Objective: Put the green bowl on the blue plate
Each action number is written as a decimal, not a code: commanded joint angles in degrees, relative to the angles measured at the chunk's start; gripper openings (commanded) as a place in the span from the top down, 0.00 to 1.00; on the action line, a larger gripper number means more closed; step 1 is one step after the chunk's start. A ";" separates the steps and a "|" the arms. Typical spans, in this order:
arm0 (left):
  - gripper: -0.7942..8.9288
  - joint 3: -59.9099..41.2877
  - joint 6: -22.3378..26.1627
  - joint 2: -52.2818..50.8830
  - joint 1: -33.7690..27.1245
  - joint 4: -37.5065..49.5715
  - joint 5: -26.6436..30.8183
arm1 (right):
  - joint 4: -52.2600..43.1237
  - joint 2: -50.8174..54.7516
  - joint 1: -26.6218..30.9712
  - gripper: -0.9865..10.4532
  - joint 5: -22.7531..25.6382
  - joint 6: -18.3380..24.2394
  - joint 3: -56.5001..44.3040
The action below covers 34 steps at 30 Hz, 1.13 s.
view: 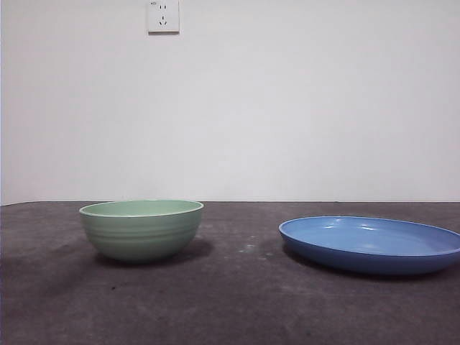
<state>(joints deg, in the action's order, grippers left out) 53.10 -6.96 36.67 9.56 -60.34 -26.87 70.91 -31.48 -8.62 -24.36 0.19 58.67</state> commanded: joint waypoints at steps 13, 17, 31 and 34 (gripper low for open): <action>0.50 5.79 -1.14 29.14 3.45 16.50 8.92 | -0.61 -0.24 -0.24 0.58 0.37 -1.11 1.03; 0.50 9.22 0.33 37.13 4.76 18.23 12.41 | -0.61 -0.24 -0.24 0.58 0.42 -1.11 1.03; 0.50 15.63 2.47 55.76 8.17 23.82 18.14 | -0.57 -0.24 -0.24 0.58 0.42 -1.29 1.03; 0.50 15.63 2.45 58.29 8.79 24.76 18.56 | -0.57 -0.24 -0.24 0.58 0.42 -1.29 1.03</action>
<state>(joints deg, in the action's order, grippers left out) 67.33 -5.21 93.86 18.04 -36.10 -8.69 70.91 -31.48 -8.62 -23.99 -0.45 58.67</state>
